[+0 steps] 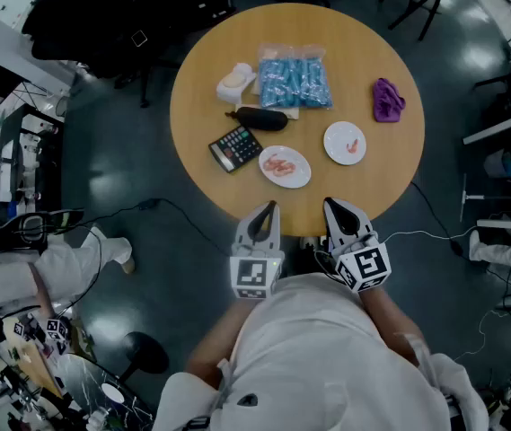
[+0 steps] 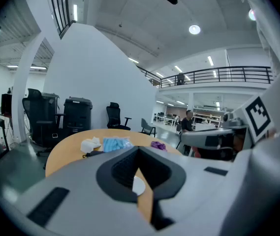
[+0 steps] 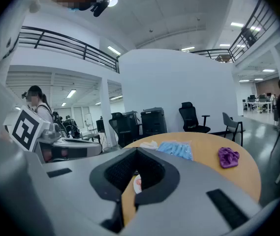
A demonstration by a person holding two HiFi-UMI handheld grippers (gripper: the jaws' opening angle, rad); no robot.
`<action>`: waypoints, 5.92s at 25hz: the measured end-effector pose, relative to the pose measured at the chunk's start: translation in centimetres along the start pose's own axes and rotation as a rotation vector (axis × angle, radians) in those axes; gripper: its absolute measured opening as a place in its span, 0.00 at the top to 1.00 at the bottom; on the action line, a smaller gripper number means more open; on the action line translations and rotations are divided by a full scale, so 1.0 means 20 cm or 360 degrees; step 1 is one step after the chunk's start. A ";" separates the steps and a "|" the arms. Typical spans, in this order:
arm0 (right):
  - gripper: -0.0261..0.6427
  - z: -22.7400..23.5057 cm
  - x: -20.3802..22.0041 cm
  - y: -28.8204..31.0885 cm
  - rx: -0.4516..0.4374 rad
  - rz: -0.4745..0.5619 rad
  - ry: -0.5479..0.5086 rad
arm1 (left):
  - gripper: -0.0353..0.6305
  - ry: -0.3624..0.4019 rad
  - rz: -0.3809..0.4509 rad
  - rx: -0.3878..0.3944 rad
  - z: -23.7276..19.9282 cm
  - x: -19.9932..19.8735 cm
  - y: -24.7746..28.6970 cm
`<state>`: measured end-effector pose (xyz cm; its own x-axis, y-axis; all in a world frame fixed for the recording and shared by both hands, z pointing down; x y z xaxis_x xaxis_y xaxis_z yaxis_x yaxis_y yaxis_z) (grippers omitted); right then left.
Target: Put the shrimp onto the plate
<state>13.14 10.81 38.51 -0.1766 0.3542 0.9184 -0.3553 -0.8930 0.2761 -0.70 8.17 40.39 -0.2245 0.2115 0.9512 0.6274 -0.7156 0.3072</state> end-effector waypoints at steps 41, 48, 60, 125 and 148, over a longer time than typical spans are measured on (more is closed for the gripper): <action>0.80 0.40 0.91 1.10 -0.0563 -0.1585 -0.0993 | 0.94 -0.0123 -0.0110 0.0046 -0.19 0.30 0.33; 0.80 0.39 0.96 1.13 -0.0596 -0.1833 -0.1101 | 0.94 -0.0161 -0.0101 0.0054 -0.20 0.30 0.33; 0.83 0.36 0.98 1.14 -0.0644 -0.1995 -0.1228 | 0.94 -0.0187 -0.0091 0.0068 -0.22 0.30 0.34; 0.93 0.64 0.40 0.64 -0.0301 -0.1080 -0.0653 | 0.94 -0.0082 -0.0088 0.0086 0.00 0.15 0.31; 0.81 0.30 1.00 1.03 -0.0659 -0.1722 -0.1234 | 0.94 -0.0244 -0.0070 0.0010 -0.24 0.29 0.22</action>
<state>7.87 -2.15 64.22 0.8562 0.4442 0.2637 -0.2536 -0.0833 0.9637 -2.83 3.12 47.03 -0.1357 0.3422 0.9298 0.6241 -0.6993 0.3485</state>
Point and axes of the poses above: the fingertips, and each gripper's own axes: y forward along the fingers, z to its right, x out of its underside, the point moved 3 cm from there along -y, backward along the fingers, and after that the axes turned 9 degrees about y, right-handed, at the moved point
